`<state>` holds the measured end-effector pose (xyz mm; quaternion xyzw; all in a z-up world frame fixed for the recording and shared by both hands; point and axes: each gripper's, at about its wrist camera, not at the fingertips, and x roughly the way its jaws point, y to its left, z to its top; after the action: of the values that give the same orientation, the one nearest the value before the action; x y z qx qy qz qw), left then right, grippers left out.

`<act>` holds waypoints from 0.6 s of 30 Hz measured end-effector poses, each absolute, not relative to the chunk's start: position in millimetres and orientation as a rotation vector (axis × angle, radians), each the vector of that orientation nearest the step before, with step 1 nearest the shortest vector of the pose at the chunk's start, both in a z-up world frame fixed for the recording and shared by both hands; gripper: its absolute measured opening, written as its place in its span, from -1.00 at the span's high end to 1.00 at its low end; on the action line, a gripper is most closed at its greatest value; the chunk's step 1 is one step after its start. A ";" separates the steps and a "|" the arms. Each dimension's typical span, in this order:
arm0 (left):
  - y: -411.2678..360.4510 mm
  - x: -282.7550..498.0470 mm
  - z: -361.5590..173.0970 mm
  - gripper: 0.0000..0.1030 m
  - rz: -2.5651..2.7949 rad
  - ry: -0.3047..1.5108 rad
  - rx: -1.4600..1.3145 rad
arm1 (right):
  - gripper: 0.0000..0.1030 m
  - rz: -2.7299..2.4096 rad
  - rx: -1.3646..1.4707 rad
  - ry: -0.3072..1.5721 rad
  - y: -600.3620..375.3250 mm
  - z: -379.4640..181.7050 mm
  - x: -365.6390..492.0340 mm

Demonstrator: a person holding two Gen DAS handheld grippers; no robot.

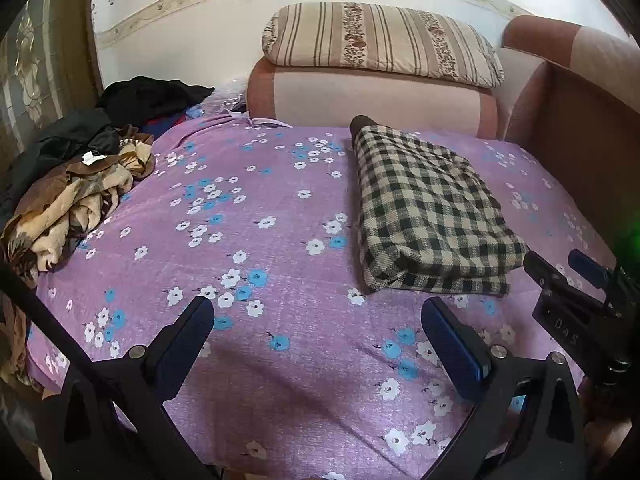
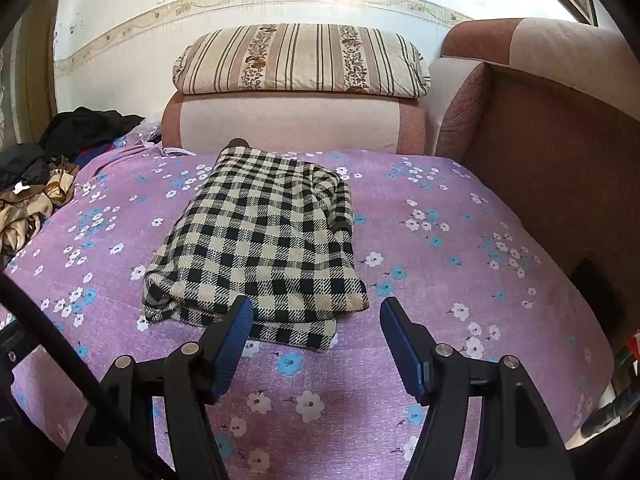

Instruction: Fold large clothes

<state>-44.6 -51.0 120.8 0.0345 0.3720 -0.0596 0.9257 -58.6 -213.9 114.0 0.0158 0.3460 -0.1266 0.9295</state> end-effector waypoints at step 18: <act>3.7 -103.2 203.3 -1.00 0.061 0.508 0.046 | -0.42 -0.214 -0.021 0.568 -176.3 135.2 -67.6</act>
<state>-103.2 3.7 203.3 0.0228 0.2515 0.0302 0.9671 -67.6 -176.3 135.2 -0.0102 0.2797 -0.1055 0.9542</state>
